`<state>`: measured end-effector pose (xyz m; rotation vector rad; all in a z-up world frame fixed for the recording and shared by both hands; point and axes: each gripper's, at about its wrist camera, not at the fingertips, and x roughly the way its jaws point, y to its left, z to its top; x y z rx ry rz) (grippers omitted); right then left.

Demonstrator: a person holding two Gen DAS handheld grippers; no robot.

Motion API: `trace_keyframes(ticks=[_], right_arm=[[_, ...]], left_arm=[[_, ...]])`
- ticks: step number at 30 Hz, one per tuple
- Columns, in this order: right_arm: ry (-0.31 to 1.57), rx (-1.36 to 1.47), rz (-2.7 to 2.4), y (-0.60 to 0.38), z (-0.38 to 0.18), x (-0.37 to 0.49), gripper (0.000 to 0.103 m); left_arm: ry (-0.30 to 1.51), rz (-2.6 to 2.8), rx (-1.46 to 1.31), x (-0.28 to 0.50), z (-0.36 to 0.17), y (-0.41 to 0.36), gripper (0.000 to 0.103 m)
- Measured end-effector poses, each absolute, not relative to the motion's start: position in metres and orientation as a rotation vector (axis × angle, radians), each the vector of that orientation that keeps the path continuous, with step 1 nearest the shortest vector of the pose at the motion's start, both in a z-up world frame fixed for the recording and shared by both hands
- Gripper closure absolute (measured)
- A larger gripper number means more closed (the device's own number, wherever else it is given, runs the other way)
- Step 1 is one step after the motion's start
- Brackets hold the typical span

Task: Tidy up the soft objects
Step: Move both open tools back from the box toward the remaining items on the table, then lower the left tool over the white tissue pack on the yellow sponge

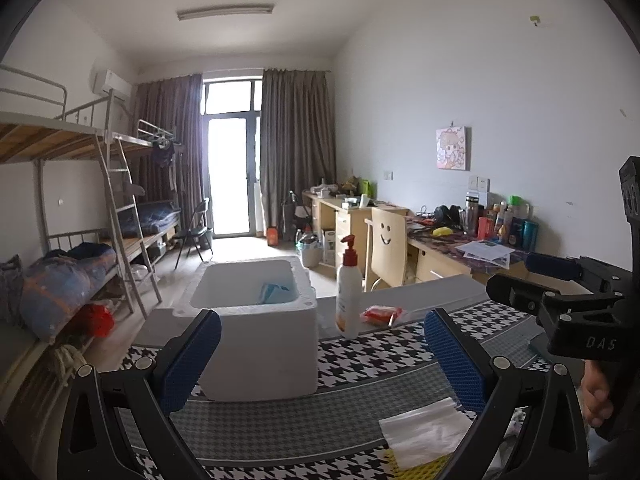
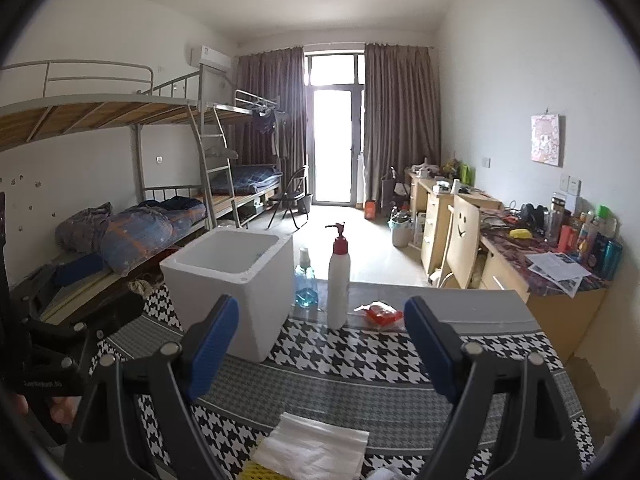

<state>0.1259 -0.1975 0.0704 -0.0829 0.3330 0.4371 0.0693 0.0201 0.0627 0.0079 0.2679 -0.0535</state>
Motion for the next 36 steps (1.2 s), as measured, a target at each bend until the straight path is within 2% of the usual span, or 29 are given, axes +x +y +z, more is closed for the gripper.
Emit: trace_keyframes(ticks=[36], right_arm=[[0.397,-0.017,0.326,-0.244,0.018,0.106,0.015]], left_arm=[[0.357,-0.16,-0.013,0.07,0.005,-0.015,0.001]])
